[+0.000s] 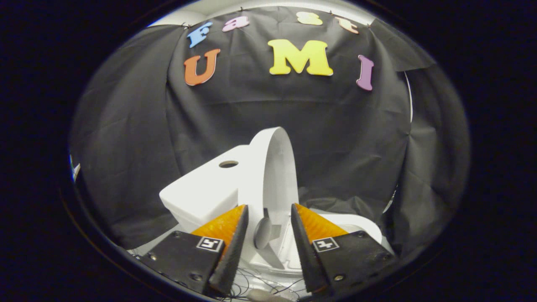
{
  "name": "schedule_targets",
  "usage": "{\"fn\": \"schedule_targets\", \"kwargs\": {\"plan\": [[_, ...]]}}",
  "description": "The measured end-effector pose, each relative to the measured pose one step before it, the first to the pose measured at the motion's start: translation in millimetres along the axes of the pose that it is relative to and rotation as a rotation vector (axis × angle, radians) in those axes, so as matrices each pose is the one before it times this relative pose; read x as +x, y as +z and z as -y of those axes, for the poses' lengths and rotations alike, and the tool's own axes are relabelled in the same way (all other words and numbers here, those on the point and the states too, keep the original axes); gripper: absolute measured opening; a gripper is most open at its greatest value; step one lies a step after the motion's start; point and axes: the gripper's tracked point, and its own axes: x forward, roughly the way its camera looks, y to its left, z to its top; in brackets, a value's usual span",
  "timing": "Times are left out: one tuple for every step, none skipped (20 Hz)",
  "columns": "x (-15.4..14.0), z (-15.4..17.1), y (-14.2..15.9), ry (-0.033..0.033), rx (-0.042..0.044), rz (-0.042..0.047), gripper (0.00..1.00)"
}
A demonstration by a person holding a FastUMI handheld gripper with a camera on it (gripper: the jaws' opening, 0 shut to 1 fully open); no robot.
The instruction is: Open the toilet lid.
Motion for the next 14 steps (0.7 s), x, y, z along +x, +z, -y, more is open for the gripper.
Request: {"fn": "schedule_targets", "kwargs": {"plan": [[-6.01, -0.57, 8.18, 0.02347, 0.00996, 0.04185, 0.73], [-7.25, 3.96, 7.82, 0.00715, 0.00879, 0.03193, 0.74], [-5.7, 8.75, 6.21, 0.00795, 0.01209, 0.02954, 0.82], [-7.8, 6.26, 6.51, 0.0108, 0.01552, 0.02747, 0.85], [-5.72, 9.73, 4.37, -0.00516, 0.01271, 0.01851, 0.89], [-7.69, 13.84, 2.64, -0.00578, 0.00877, 0.01333, 0.93], [-6.94, 13.12, 1.49, -0.01565, 0.00663, 0.01128, 0.96], [-6.54, 15.99, 2.17, -0.0201, 0.00647, 0.01188, 0.96], [-7.45, 16.1, 1.8, -0.01823, 0.00411, 0.00912, 0.96], [-6.31, 15.2, 1.63, -0.01467, 0.00339, 0.01358, 0.96], [-6.12, 14.83, -0.77, -0.01482, 0.00173, 0.00736, 0.96], [-6.83, 15.61, -1.49, -0.01078, 0.00544, 0.00685, 0.96], [-6.62, 15.97, -2.12, -0.01098, 0.00718, 0.00762, 0.96], [-6.33, 15.25, -2.62, -0.01103, 0.00457, 0.00595, 0.96]]}}
